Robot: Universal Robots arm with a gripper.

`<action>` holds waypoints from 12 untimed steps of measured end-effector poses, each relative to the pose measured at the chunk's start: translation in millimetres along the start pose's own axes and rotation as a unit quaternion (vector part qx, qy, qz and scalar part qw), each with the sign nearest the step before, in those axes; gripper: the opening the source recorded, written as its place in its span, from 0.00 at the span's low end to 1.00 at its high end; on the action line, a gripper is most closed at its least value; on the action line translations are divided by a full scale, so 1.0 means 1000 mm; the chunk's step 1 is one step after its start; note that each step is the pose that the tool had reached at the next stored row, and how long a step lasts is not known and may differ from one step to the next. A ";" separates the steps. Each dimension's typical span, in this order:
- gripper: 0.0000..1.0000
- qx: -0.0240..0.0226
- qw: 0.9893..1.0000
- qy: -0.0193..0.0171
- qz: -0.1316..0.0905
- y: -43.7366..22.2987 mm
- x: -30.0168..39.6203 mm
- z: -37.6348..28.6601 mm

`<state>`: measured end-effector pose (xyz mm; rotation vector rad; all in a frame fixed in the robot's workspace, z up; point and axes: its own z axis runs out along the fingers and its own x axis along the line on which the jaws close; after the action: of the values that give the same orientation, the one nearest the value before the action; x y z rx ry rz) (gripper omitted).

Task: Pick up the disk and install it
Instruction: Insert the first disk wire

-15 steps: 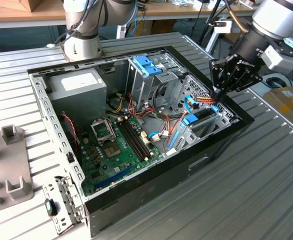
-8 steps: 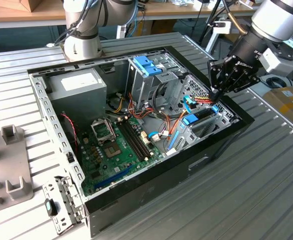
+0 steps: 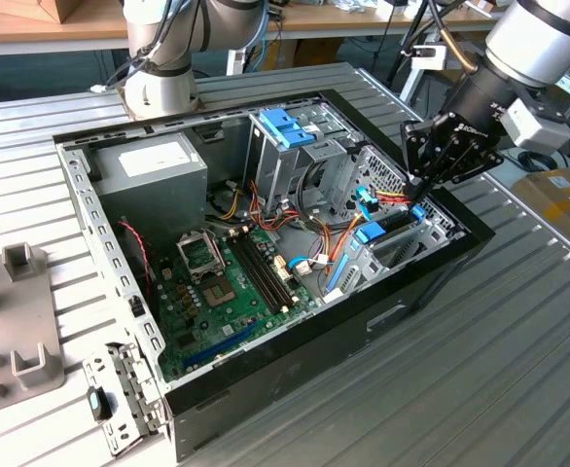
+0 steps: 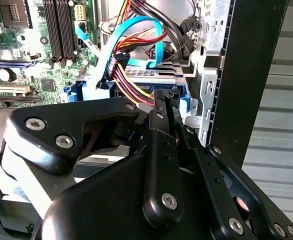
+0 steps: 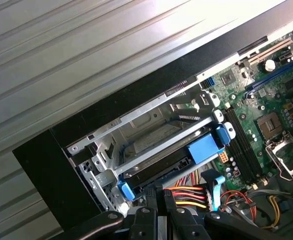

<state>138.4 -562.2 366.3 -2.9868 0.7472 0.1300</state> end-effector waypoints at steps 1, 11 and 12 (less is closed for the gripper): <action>0.17 0.000 1.000 0.000 0.000 0.0000 0.0000 0.0000; 0.17 0.013 1.000 0.025 -0.002 0.0003 0.0000 0.0008; 0.17 0.013 1.000 0.025 -0.002 0.0002 -0.0001 0.0007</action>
<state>138.2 -562.3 365.6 -2.9768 0.7411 0.0461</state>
